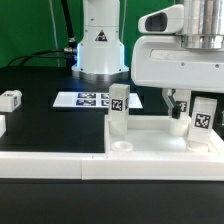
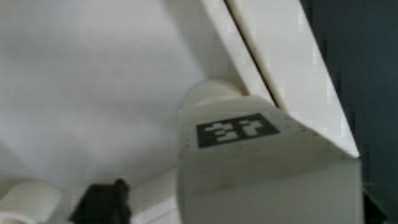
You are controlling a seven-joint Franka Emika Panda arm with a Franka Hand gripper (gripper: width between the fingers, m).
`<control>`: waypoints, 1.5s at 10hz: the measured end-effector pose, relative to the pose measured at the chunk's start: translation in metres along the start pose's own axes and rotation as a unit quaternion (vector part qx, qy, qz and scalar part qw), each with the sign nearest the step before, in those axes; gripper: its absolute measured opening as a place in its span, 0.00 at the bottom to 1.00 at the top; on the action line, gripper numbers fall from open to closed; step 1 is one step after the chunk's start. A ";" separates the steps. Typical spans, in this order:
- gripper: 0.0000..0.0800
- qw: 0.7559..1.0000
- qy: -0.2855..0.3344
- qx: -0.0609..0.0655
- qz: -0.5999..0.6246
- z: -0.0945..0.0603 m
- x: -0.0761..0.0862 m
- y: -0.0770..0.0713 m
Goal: Assemble square table
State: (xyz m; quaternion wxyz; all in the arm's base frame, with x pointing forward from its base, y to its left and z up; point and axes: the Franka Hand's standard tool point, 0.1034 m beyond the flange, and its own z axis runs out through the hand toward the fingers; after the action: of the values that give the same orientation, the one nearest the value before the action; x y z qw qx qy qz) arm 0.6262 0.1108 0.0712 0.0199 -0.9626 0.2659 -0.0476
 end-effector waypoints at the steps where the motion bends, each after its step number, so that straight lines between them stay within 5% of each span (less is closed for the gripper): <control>1: 0.48 1.000 0.000 0.000 0.005 0.000 0.000 0.000; 2: 0.36 0.999 0.000 0.001 0.043 0.000 0.000 0.000; 7: 0.36 0.972 -0.006 -0.002 0.234 0.003 0.006 0.001; 13: 0.36 0.775 -0.047 0.003 0.631 0.005 0.001 0.000; 15: 0.36 0.778 -0.047 0.003 0.626 0.005 0.001 0.000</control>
Offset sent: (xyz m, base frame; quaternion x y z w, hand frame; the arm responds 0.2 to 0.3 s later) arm 0.0000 0.0000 0.0000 0.0000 0.0000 0.1296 0.9916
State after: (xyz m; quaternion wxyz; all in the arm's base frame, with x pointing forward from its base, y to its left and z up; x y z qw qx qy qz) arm 0.6278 0.1100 0.0661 0.0603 -0.5847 0.8088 0.0200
